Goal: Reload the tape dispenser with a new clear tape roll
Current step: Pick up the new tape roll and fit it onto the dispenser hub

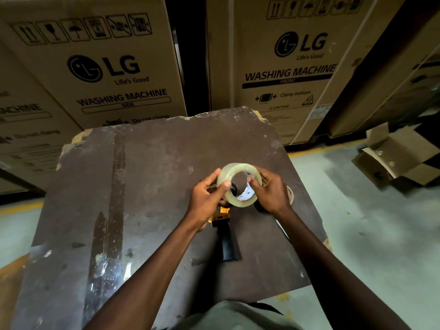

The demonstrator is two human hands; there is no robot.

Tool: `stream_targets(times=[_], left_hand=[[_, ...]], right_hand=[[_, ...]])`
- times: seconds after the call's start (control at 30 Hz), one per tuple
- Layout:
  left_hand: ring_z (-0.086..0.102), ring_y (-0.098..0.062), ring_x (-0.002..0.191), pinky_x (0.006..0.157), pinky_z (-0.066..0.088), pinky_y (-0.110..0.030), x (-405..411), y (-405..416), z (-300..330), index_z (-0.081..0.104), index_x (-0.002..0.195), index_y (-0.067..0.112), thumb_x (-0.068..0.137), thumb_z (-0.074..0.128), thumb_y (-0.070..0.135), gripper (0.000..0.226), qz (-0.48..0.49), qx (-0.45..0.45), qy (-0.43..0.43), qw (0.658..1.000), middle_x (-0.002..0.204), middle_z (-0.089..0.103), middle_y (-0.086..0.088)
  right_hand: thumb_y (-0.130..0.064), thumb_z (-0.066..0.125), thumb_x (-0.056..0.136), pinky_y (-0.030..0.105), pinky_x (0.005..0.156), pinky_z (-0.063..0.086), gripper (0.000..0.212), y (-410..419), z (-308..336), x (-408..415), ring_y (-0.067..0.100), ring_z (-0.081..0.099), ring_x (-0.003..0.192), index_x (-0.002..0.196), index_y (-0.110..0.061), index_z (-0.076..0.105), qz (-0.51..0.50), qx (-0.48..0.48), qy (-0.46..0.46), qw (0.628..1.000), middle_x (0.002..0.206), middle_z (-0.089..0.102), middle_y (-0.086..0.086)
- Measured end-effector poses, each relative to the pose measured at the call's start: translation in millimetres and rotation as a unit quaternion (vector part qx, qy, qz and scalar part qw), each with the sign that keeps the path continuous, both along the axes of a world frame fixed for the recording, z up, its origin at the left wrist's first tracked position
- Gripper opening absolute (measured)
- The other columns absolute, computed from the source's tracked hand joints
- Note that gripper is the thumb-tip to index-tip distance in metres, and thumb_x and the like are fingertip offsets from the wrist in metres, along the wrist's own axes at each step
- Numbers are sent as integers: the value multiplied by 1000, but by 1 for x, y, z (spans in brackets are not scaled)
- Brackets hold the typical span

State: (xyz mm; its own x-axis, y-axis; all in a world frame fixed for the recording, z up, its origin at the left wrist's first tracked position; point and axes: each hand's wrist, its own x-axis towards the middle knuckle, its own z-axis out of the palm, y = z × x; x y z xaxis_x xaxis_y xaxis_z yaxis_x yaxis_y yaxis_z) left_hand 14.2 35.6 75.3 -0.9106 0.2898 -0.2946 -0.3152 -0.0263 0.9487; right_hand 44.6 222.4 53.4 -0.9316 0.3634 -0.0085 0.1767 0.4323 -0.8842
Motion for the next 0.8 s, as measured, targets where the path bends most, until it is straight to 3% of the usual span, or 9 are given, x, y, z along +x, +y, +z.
stream_targets(times=[0.03, 0.17, 0.3, 0.4, 0.5, 0.6, 0.67, 0.73, 0.8], left_hand=[[68, -13, 80, 71, 60, -35, 1, 0, 0, 45, 146, 13, 89, 71, 18, 63, -6, 7, -2, 1000, 95, 75, 10], [66, -11, 96, 74, 57, -26, 4, -1, 1, 45, 146, 15, 90, 68, 10, 61, -31, 44, -7, 999, 110, 74, 7], [67, -12, 101, 80, 56, -25, 2, 0, 5, 39, 148, 14, 89, 63, -6, 66, -59, 87, -12, 994, 112, 74, 1], [68, -12, 100, 83, 58, -29, 0, 3, 9, 37, 149, 12, 88, 62, -10, 69, -61, 104, -14, 993, 113, 72, -1], [66, -15, 100, 89, 57, -36, -2, 8, 11, 35, 150, 14, 88, 64, -8, 72, -43, 114, -22, 992, 115, 72, -5], [67, -19, 101, 91, 55, -43, -5, 9, 12, 38, 149, 14, 86, 67, -6, 72, -21, 122, -32, 992, 113, 72, -8], [69, -25, 100, 89, 57, -48, -7, 8, 16, 44, 145, 16, 85, 70, -2, 69, -24, 122, -33, 992, 109, 72, -14], [70, -31, 91, 76, 60, -44, -8, 7, 21, 50, 139, 17, 84, 74, 3, 61, -24, 116, -37, 992, 102, 72, -18], [69, -31, 80, 67, 60, -39, -9, 6, 26, 56, 133, 15, 86, 74, 9, 51, -15, 105, -39, 994, 97, 74, -19]], right_hand=[[-37, 63, 85, 47, 87, 57, 24, 1, -1, 1, 15, 72, 92, 104, -51, 69, 0, -21, 10, 1000, 96, 77, -9], [-19, 67, 89, 50, 87, 59, 19, 2, -2, 2, 25, 73, 96, 105, -28, 73, -30, -115, 7, 993, 99, 78, 0], [-13, 66, 93, 48, 73, 59, 16, -4, 0, 1, 33, 73, 90, 97, -26, 74, -71, -213, -34, 974, 97, 77, 14], [-14, 67, 93, 55, 74, 61, 18, -9, 3, 0, 35, 74, 89, 107, -25, 70, -72, -242, -48, 966, 95, 77, 15], [-24, 63, 97, 44, 72, 60, 30, -15, 13, 4, 21, 71, 88, 125, -26, 57, -51, -269, -27, 962, 100, 74, 7], [-36, 62, 95, 30, 71, 60, 27, -20, 19, 15, 12, 70, 92, 120, -25, 62, 14, -276, 9, 961, 107, 71, 0], [-46, 67, 90, 44, 82, 61, 30, -21, 17, 20, 24, 70, 100, 110, -24, 71, 56, -243, 7, 968, 108, 70, 7], [-49, 73, 84, 58, 90, 56, 35, -22, 16, 22, 37, 69, 105, 108, -24, 75, 76, -232, 12, 970, 111, 71, 15], [-40, 75, 83, 59, 91, 56, 27, -22, 18, 23, 40, 70, 104, 105, -24, 78, 73, -259, 15, 963, 111, 74, 16]])
